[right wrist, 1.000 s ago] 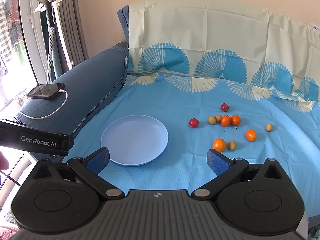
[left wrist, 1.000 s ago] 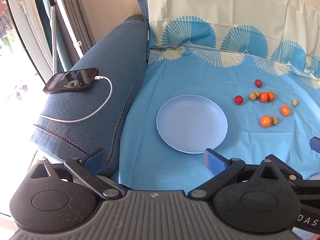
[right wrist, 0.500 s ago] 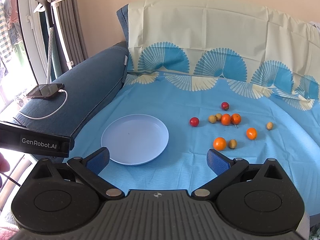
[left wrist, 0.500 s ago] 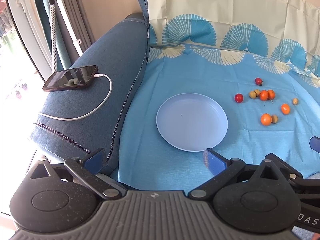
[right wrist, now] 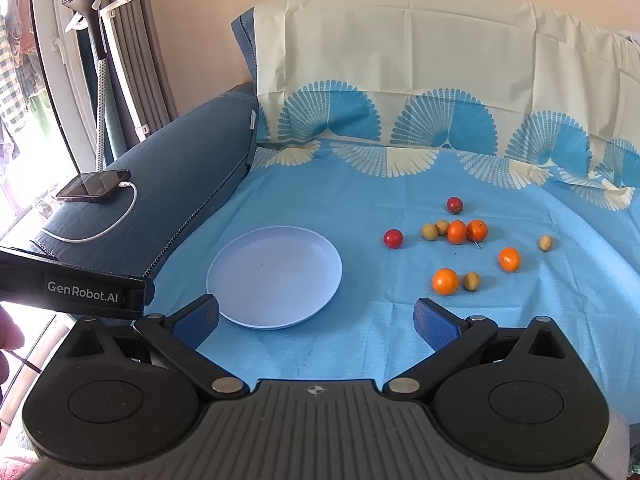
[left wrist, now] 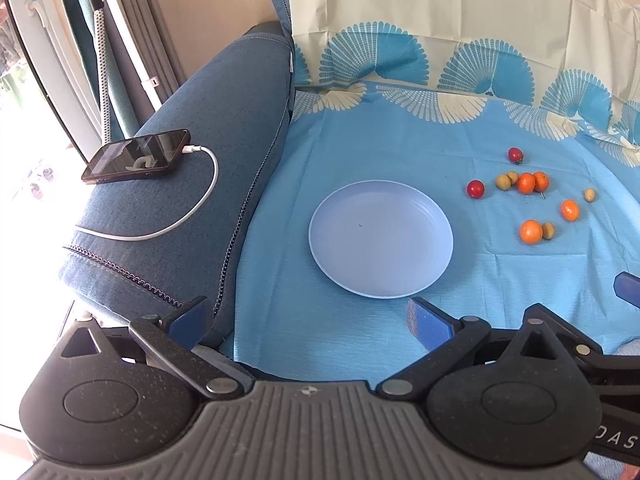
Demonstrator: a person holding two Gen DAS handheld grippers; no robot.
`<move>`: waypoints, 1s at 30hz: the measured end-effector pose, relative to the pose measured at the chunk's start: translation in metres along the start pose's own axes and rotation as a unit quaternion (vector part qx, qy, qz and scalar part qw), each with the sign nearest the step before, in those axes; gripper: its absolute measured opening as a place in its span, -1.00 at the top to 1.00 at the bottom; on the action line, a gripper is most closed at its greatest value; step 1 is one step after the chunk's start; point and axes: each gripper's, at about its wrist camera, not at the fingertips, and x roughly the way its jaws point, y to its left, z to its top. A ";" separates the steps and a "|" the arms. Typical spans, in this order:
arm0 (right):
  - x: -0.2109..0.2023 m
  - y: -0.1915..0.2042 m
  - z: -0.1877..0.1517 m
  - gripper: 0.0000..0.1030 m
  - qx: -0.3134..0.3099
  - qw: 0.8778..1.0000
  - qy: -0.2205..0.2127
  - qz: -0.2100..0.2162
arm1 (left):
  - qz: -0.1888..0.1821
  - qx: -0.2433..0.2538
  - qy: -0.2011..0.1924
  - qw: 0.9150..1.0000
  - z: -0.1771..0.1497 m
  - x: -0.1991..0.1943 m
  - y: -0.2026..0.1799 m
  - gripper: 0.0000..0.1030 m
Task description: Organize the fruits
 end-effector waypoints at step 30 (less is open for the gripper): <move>-0.029 -0.092 -0.017 -0.99 0.107 0.988 -0.025 -0.106 | -0.073 0.049 0.018 0.996 0.006 -0.007 -0.067 -0.99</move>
